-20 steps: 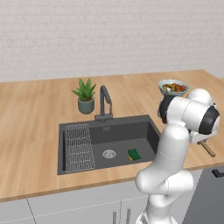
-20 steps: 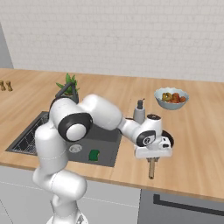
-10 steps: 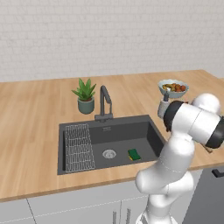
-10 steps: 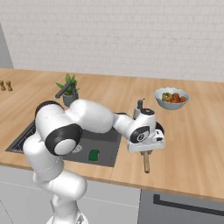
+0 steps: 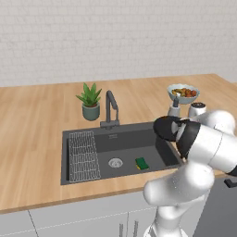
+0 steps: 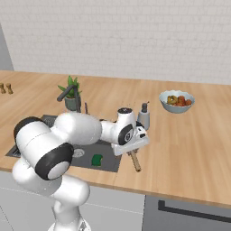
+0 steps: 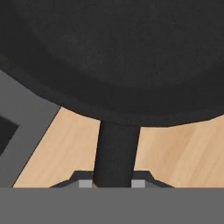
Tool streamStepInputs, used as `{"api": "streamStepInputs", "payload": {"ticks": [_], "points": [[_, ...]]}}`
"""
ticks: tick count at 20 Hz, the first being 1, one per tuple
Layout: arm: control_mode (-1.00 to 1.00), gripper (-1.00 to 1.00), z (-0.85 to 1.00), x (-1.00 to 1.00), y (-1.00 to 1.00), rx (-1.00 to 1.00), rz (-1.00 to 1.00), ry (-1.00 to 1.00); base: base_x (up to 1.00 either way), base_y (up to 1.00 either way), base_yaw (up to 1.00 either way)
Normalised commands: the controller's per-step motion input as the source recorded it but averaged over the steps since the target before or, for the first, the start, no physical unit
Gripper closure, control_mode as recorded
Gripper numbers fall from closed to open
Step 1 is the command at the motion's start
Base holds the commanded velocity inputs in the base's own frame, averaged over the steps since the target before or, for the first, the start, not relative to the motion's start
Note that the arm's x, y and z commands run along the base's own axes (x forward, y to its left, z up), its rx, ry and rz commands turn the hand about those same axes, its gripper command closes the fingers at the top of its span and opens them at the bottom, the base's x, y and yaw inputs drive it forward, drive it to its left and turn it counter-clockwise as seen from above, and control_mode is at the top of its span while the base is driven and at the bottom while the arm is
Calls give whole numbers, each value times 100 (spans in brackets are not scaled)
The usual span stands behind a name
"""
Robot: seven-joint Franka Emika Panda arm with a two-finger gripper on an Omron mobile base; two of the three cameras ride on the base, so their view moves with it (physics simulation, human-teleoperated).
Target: Pick the pan and sponge and place them into the sink. Then turn on the water.
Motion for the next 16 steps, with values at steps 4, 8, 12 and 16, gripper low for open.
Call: {"api": "streamStepInputs", "payload": {"ticks": [4, 8, 12, 16], "points": [[-100, 100, 3, 15, 63, 0, 33, 0, 0, 0, 0], [-100, 100, 0, 24, 59, 0, 34, 7, 0, 0, 0], [-100, 100, 0, 34, 55, 0, 30, 14, 0, 0, 0], [-100, 100, 0, 31, 62, -4, 21, 20, 0, 0, 0]]}}
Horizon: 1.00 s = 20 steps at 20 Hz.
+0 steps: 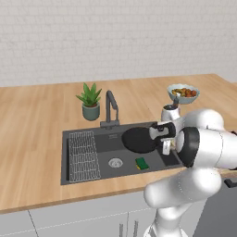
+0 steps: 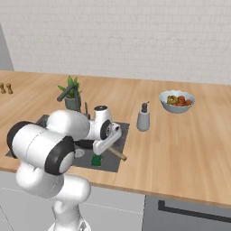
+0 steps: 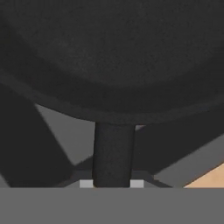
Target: Pick the pan and sponge and place them into the sink. Then turn on the water.
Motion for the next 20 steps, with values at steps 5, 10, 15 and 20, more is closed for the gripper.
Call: {"api": "streamStepInputs", "payload": {"ticks": [5, 10, 15, 20], "points": [[-100, 100, -4, 25, 42, -3, 13, 13, 0, 0, 0], [-100, 100, -10, 25, 25, 2, 7, 3, 0, 0, 0], [-100, 100, -35, 19, 40, 2, 3, 0, 0, 0, 0], [-100, 100, -47, 20, 62, 0, 0, 2, 0, 0, 0]]}}
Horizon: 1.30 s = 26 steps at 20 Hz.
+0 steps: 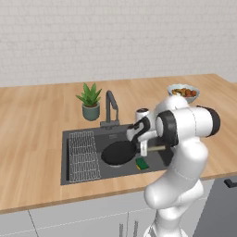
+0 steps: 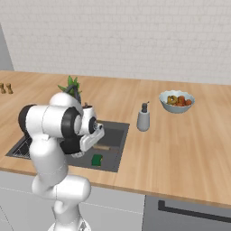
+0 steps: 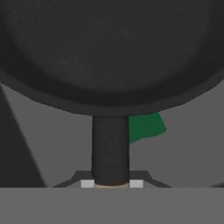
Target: Pick the pan and sponge and place them into the sink. Then turn on the water.
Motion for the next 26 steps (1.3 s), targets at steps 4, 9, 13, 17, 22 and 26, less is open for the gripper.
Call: {"api": "streamStepInputs", "payload": {"ticks": [4, 9, 13, 17, 22, 26], "points": [[-100, 100, -39, 20, 2, 4, 0, 0, 0, 0, 0], [-100, 100, -44, 23, 0, 9, 0, 0, 0, 0, 0], [-100, 100, -47, 28, 0, 9, 0, 0, 0, 0, 0], [-100, 100, -55, 28, 5, 2, 0, 0, 0, 0, 0], [-100, 100, -60, 26, 3, 0, 0, 0, 0, 0, 0], [-100, 100, -50, 21, 11, 0, 0, 0, 0, 0, 0]]}}
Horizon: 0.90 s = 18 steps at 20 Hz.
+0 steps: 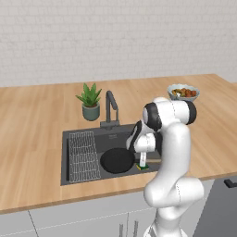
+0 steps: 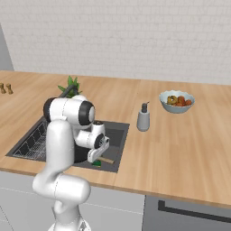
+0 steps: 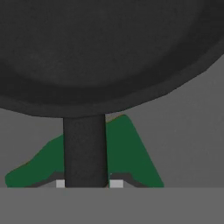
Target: Pick the pan and sponge and place them into the sink. Then turn on the water.
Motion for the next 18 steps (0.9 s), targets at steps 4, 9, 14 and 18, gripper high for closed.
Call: {"api": "streamStepInputs", "payload": {"ticks": [4, 9, 14, 18], "points": [[-100, -100, -35, 20, 24, 0, 0, 0, 0, 0, 0], [-100, -100, 2, 2, 9, 0, 0, 1, 0, 0, 0], [-100, -100, 70, 0, 0, 0, 0, 4, 0, 0, 0], [-100, -100, 100, 0, 0, 0, -1, 3, 0, 0, 0]]}}
